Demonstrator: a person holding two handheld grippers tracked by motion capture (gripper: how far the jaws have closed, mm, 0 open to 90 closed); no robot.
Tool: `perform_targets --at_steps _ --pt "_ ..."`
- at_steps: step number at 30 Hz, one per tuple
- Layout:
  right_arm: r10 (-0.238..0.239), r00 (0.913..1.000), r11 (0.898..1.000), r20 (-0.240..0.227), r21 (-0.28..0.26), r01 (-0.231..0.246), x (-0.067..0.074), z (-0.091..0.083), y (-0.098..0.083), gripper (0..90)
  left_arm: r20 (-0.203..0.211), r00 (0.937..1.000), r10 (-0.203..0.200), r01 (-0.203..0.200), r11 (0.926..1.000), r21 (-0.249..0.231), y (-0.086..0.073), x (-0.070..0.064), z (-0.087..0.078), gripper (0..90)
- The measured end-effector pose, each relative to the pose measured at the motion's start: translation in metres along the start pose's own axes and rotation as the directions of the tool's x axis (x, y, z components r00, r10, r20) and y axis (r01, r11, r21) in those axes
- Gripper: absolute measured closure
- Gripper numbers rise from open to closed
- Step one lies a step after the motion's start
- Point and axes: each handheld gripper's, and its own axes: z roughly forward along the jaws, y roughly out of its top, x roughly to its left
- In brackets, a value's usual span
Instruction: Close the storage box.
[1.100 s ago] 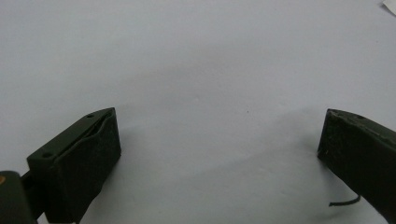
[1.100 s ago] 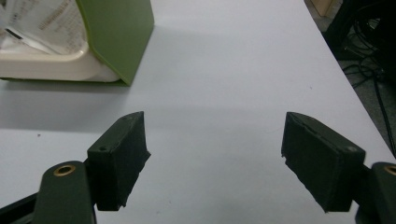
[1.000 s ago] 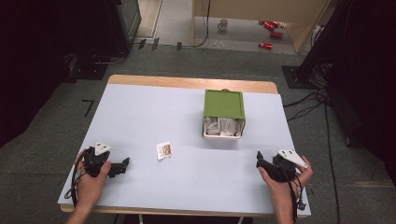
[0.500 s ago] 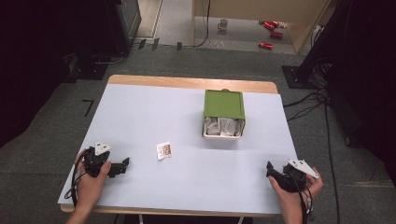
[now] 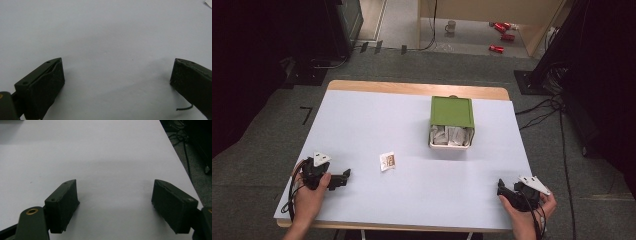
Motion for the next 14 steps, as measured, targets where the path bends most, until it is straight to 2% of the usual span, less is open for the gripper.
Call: perform_targets --at_steps 14 --pt "-0.001 1.0 1.0 0.002 -0.001 0.001 0.0001 0.0003 -0.0002 21.0 -0.001 1.0 0.001 -0.001 1.0 0.001 0.0 -0.0001 0.0 0.0"
